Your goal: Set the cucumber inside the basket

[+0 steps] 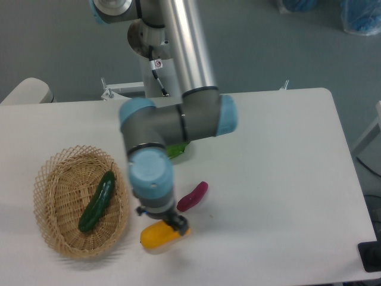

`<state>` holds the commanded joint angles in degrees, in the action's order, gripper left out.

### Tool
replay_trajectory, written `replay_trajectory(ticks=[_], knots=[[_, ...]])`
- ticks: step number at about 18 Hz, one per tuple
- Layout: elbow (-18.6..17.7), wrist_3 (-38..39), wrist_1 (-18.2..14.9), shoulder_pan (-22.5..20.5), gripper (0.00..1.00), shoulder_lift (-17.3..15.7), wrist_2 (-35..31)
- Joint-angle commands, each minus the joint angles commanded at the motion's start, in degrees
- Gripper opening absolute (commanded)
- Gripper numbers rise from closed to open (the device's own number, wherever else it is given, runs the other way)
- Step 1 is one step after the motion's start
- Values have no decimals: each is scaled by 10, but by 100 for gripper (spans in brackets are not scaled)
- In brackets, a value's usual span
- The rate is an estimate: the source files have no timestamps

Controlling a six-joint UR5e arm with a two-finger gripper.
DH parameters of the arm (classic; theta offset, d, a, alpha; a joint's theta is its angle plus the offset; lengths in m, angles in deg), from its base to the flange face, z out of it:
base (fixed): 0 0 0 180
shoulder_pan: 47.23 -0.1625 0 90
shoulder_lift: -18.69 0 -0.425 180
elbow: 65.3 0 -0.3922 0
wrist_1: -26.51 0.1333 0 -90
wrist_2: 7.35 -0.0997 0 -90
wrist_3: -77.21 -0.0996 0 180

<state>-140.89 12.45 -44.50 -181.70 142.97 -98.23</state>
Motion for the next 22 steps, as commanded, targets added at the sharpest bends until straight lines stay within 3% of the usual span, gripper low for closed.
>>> replay_trajectory(ticks=[7, 11, 22], knots=[[40, -98, 0, -62, 100, 24, 3], [46, -158, 3, -97, 100, 33, 7], [39, -172, 20, -106, 100, 40, 16]])
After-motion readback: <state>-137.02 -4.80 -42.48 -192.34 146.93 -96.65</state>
